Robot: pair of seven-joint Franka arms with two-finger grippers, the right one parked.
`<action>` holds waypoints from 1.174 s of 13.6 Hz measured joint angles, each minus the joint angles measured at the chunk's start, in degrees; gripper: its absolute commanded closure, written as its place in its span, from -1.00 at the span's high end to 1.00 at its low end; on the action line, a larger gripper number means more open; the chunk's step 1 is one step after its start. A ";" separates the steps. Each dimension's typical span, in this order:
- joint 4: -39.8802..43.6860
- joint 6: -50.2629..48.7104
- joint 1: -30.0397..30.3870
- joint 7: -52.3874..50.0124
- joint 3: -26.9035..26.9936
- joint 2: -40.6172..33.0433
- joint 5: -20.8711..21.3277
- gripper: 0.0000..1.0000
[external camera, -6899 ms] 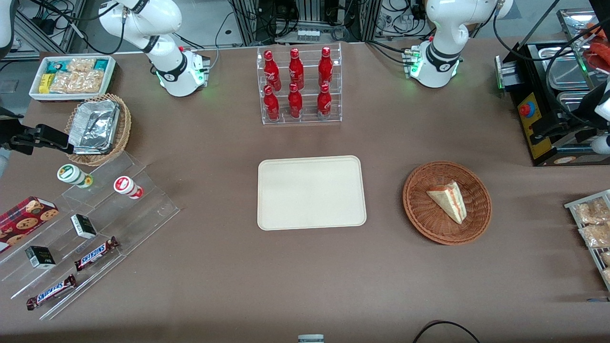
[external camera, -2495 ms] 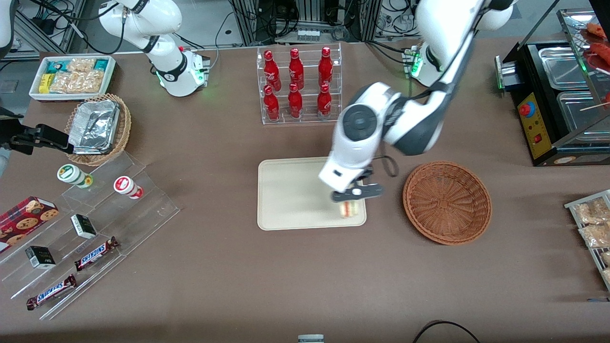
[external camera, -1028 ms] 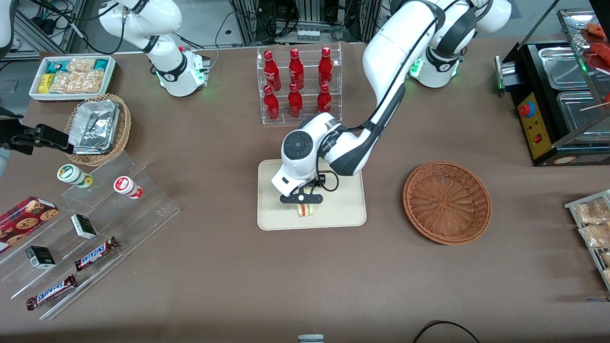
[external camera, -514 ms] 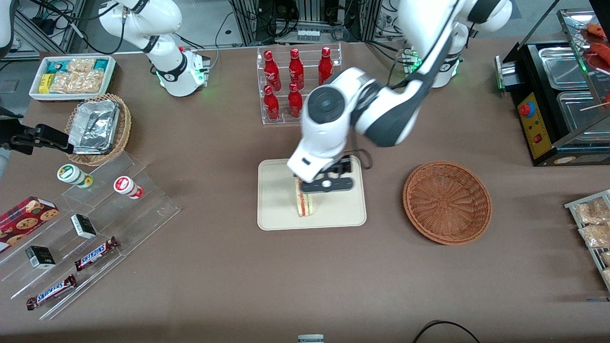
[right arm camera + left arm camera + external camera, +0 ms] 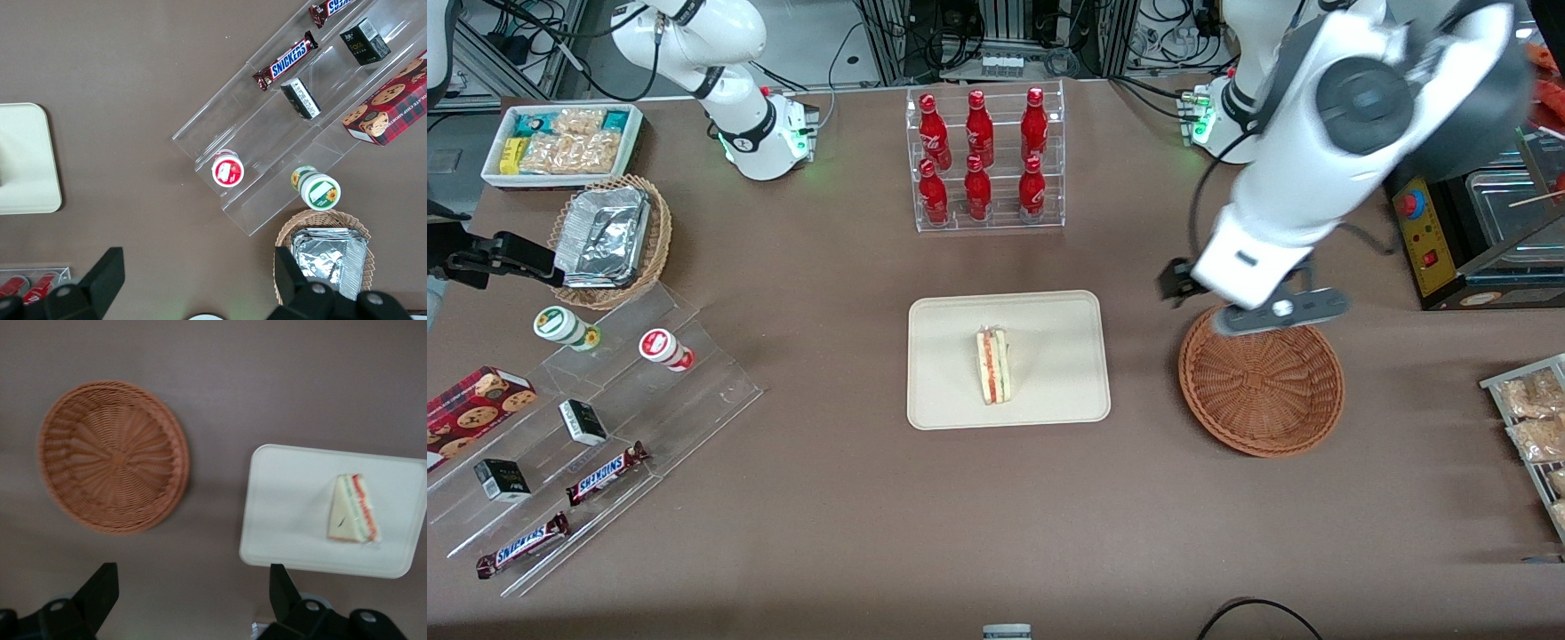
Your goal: Place sandwich from basket to tray
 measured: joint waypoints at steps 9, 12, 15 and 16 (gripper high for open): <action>-7.80 -4.94 15.32 20.23 0.26 -13.91 -0.03 1.00; -9.15 -4.86 15.49 20.37 0.14 -15.64 -0.03 1.00; -9.06 -4.66 15.50 20.37 0.20 -15.51 -0.03 1.00; -8.80 -4.59 15.49 20.39 0.22 -15.22 -0.03 1.00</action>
